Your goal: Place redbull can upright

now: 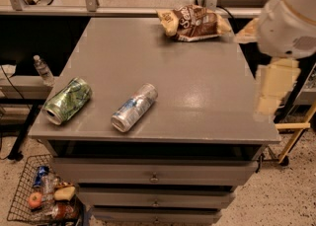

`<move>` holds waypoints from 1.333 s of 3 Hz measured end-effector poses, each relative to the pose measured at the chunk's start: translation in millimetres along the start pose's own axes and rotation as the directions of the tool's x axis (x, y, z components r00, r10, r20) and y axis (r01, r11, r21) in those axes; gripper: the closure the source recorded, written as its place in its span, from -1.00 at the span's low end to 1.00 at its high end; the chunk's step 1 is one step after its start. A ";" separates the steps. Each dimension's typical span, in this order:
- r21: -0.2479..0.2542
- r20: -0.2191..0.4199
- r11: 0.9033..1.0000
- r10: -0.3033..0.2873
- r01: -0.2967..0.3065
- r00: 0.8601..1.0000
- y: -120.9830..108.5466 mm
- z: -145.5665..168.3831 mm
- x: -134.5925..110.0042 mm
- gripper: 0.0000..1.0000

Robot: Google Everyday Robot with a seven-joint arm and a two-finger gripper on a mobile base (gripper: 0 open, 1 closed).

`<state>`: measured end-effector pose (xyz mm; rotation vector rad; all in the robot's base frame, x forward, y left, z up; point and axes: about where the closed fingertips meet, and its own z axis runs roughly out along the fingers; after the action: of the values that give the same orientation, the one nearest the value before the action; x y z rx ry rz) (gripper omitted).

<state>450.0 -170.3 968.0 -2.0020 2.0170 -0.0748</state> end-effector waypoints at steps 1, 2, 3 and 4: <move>-0.080 0.057 0.923 -0.374 0.377 0.926 12.5 30.5 -92.0 -1.00; -0.062 0.078 0.863 -0.496 0.501 0.865 13.1 31.6 -114.3 -1.00; -0.060 0.077 0.864 -0.495 0.499 0.866 12.8 31.2 -113.8 -1.00; -0.032 0.090 0.810 -0.581 0.586 0.809 9.5 40.2 -128.3 -1.00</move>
Offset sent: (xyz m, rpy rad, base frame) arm -0.0042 0.0818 -0.0133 -0.0462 0.0185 0.3298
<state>448.9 -36.8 949.5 -2.5499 1.2951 -0.0682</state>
